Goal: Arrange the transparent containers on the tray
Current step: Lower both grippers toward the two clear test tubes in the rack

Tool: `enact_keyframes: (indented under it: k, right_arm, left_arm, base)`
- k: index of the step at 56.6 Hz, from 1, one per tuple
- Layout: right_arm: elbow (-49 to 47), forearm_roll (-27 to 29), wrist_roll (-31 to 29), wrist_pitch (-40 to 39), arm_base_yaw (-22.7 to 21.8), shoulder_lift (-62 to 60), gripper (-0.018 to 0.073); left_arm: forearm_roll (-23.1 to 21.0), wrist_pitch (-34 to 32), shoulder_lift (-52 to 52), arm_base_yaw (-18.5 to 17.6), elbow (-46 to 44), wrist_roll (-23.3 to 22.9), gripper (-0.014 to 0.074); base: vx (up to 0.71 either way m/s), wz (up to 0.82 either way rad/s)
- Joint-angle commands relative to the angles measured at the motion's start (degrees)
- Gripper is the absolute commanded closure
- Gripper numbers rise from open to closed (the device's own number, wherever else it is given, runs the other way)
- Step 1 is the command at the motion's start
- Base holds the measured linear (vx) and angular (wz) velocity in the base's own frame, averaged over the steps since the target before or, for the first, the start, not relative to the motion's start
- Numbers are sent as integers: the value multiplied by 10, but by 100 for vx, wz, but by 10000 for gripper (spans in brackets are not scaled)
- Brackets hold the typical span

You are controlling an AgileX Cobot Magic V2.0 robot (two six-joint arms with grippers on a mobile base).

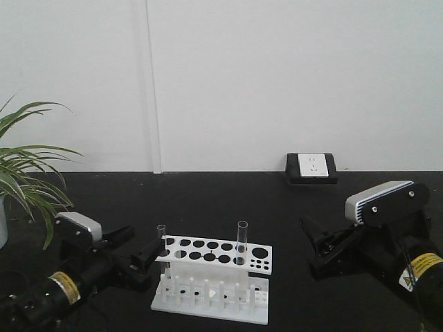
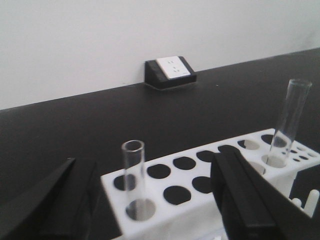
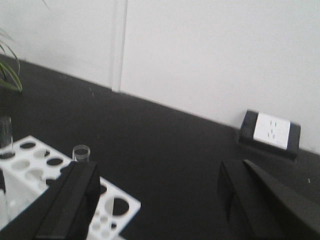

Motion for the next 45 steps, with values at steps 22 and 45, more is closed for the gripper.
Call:
enact_keyframes:
  k: [22,45]
  right_arm:
    - [-18,-3,0,-130,0,1,20]
    - [-18,-2,0,-130,0,1,20]
  left_arm:
    - [-43,18,44,-24,-123,-5,20]
    - [-45,11,83,-29,-148,0,215]
  base:
    - [0,0]
    - [0,0]
